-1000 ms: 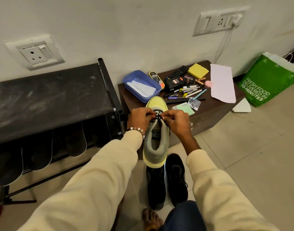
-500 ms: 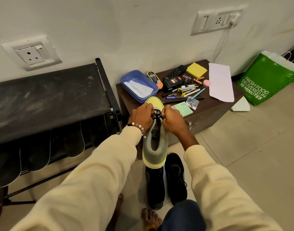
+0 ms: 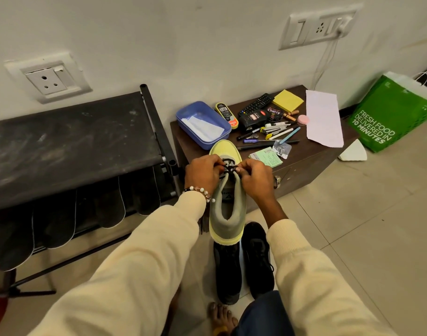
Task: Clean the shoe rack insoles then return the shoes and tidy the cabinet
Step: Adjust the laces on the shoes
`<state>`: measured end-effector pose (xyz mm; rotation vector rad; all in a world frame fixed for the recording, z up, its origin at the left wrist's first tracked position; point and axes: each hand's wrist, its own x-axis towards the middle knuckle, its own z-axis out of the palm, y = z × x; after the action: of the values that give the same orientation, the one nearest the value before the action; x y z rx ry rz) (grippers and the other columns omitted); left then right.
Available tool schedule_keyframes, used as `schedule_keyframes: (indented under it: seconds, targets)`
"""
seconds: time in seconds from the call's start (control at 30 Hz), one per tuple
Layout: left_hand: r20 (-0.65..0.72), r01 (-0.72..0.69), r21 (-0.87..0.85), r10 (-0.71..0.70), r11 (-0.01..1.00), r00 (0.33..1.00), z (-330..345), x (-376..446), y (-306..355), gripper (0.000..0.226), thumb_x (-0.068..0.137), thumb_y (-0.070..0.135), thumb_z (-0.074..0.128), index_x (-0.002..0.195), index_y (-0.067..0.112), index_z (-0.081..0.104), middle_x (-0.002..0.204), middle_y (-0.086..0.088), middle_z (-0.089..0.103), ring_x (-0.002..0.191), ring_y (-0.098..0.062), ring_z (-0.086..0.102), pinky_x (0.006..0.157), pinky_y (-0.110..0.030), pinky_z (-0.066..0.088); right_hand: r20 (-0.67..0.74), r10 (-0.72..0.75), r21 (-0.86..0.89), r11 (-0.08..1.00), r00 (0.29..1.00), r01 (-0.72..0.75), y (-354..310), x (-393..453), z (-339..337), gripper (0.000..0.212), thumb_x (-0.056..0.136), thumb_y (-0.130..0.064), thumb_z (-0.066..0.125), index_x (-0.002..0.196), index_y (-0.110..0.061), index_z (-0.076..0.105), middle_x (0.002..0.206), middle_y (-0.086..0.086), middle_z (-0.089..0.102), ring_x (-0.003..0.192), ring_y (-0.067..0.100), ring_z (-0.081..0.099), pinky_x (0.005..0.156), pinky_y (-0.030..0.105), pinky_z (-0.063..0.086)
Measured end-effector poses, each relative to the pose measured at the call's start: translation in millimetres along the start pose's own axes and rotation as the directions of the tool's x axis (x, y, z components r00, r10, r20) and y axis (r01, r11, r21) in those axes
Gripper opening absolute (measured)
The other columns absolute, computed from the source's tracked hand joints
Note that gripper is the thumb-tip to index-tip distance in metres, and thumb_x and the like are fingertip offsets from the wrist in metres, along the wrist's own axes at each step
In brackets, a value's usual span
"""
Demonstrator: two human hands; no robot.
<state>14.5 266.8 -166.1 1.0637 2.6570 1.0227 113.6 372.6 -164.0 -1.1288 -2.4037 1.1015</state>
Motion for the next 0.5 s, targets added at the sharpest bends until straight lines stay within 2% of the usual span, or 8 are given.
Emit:
schedule_keyframes:
  seconds: [0.17,0.33,0.37,0.43,0.5]
  targets:
    - [-0.017,0.036,0.119,-0.034,0.992,0.999,5,0,8,0.016,0.086,0.011,0.059,0.096,0.019,0.068,0.099,0.0,0.07,0.094,-0.023,0.064,0.077,-0.034,0.05,0.069,-0.022,-0.151,0.988,0.997,0.032,-4,2,-4,0.007,0.094,-0.017,0.047,0.088,-0.017,0.051,0.089,0.008,0.059,0.089,0.026,0.055,0.077,0.04,0.048]
    - [0.01,0.05,0.14,-0.051,0.989,0.999,4,2,11,0.015,0.087,0.01,0.057,0.098,0.017,0.065,0.101,-0.002,0.068,0.095,-0.025,0.063,0.074,-0.031,0.044,0.123,-0.037,-0.175,0.983,0.992,0.058,-6,4,-7,0.008,0.095,-0.017,0.047,0.095,-0.013,0.053,0.092,0.009,0.061,0.089,0.026,0.056,0.079,0.042,0.049]
    - [0.019,0.052,0.138,-0.056,0.989,0.998,3,3,11,0.015,0.088,0.01,0.057,0.098,0.016,0.065,0.101,-0.003,0.068,0.095,-0.025,0.063,0.074,-0.031,0.044,0.116,-0.031,-0.129,0.991,0.993,0.046,-6,4,-8,0.006,0.094,-0.016,0.049,0.094,-0.013,0.055,0.092,0.008,0.062,0.09,0.025,0.058,0.08,0.042,0.05]
    - [0.042,0.077,0.115,-0.082,0.99,0.996,0,2,11,0.013,0.089,0.009,0.057,0.098,0.015,0.065,0.1,-0.003,0.069,0.095,-0.026,0.063,0.078,-0.033,0.047,0.086,0.037,0.112,0.993,0.996,-0.047,-3,4,-12,0.005,0.091,-0.012,0.057,0.093,-0.016,0.057,0.093,0.005,0.065,0.09,0.023,0.063,0.083,0.042,0.054]
    - [0.035,0.144,0.032,-0.145,0.989,0.989,-4,-1,9,0.011,0.09,0.011,0.059,0.098,0.016,0.065,0.098,-0.002,0.07,0.094,-0.024,0.064,0.083,-0.033,0.049,0.092,0.122,0.387,0.91,0.988,-0.148,4,-2,-16,0.011,0.087,-0.006,0.063,0.093,-0.015,0.059,0.094,0.01,0.068,0.091,0.026,0.067,0.086,0.047,0.055]
